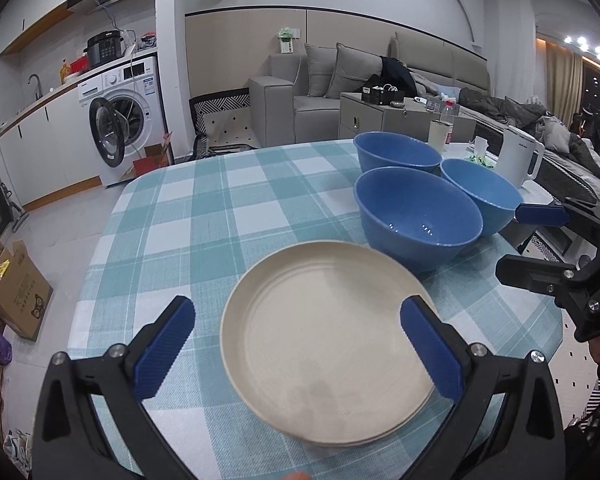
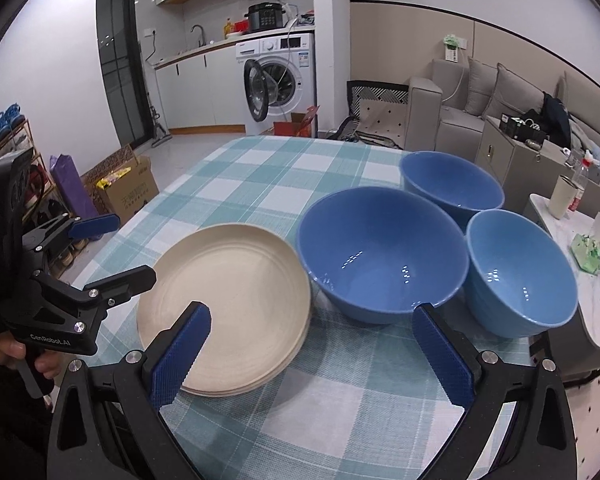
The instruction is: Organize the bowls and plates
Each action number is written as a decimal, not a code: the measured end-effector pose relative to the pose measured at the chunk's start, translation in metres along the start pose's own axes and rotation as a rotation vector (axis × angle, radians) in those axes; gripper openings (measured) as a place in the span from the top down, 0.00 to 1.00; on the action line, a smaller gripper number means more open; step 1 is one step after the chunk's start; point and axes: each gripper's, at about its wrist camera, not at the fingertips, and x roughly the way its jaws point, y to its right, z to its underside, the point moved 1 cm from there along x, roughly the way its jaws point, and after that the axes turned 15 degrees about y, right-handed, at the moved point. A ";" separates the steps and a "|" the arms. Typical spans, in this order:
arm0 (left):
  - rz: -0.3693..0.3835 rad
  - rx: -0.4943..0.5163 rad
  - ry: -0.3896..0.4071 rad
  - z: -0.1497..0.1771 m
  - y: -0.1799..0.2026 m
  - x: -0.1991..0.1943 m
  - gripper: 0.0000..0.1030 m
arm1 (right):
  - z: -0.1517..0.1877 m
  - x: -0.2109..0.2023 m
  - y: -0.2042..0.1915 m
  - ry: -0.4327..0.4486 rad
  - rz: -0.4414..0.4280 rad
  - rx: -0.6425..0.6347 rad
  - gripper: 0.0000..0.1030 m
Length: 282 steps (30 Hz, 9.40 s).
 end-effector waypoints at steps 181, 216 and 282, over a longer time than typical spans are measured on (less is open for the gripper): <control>0.191 0.045 -0.316 -0.109 0.092 0.328 0.81 | -0.078 0.221 0.275 -0.361 0.134 0.212 0.79; 0.165 0.040 -0.176 -0.148 0.080 0.261 0.81 | -0.120 0.168 0.243 -0.224 0.146 0.162 0.80; 0.097 0.052 -0.066 -0.110 0.069 0.118 0.81 | -0.097 0.055 0.128 -0.150 0.076 0.060 0.79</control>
